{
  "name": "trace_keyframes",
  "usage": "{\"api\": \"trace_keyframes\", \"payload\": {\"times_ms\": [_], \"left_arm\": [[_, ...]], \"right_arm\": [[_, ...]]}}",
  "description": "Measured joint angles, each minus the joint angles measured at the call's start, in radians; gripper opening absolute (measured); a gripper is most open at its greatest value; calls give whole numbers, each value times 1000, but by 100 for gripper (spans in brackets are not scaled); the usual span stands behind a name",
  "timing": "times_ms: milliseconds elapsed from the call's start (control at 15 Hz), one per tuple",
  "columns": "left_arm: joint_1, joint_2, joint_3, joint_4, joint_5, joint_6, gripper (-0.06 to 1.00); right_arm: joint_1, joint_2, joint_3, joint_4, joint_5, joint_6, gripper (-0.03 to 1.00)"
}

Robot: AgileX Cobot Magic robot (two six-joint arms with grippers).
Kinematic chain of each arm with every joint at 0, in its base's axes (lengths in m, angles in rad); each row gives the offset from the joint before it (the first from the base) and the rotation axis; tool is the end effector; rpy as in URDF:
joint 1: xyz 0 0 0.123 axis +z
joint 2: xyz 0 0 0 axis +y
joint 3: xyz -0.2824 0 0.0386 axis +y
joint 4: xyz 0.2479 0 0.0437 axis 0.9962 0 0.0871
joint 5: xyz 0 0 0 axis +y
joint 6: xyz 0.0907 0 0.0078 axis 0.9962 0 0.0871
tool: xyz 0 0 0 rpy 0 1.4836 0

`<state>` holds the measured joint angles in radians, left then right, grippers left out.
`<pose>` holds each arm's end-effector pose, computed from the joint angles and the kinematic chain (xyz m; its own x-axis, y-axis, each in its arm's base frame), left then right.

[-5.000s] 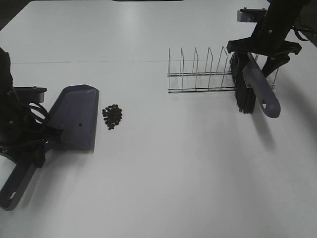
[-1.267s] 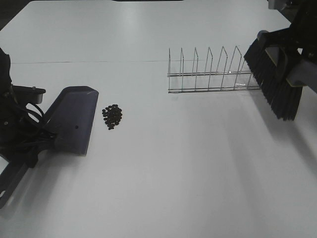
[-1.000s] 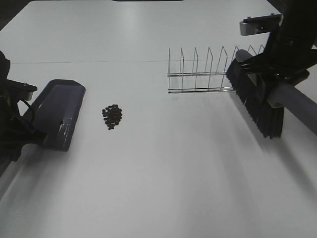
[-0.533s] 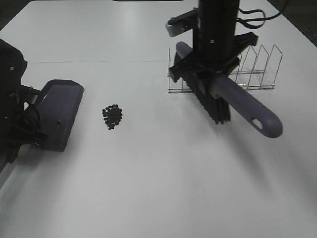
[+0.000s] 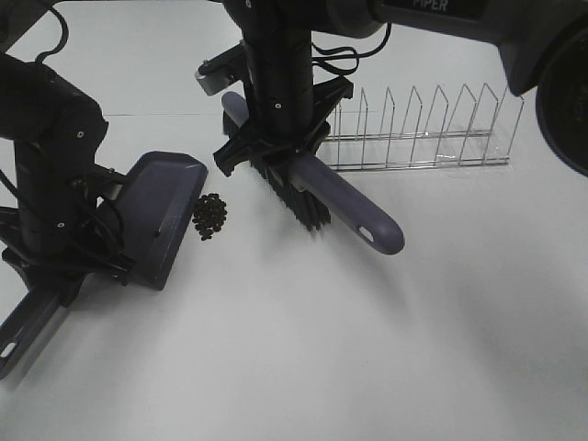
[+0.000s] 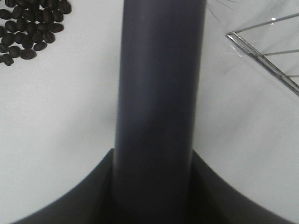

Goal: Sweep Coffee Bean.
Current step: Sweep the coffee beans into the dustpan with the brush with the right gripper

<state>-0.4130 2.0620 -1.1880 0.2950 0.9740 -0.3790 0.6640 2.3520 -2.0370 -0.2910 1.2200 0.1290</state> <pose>0.3246 -0.1183 0.1047 -0.9719 0.2051 0.1154 0.2293 0.9360 0.2669 0.3989 0.2810 0.1742 -0.7948 -0.5896 -0.1437 -0.5437 0.7970 -0.2632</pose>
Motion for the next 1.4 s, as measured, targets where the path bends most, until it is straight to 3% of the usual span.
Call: {"api": "trace_keyframes", "payload": {"times_ms": [400, 600, 933, 1400], "left_arm": [[53, 1, -1, -68, 73, 24, 31], [53, 20, -11, -104, 50, 43, 31], [55, 84, -88, -150, 127, 107, 31], [55, 96, -96, -176, 147, 139, 31]], "right_arm": [[1, 17, -5, -21, 3, -3, 34], [1, 47, -7, -25, 4, -3, 34], [3, 82, -10, 8, -5, -6, 34], [0, 165, -10, 270, -28, -74, 34]]}}
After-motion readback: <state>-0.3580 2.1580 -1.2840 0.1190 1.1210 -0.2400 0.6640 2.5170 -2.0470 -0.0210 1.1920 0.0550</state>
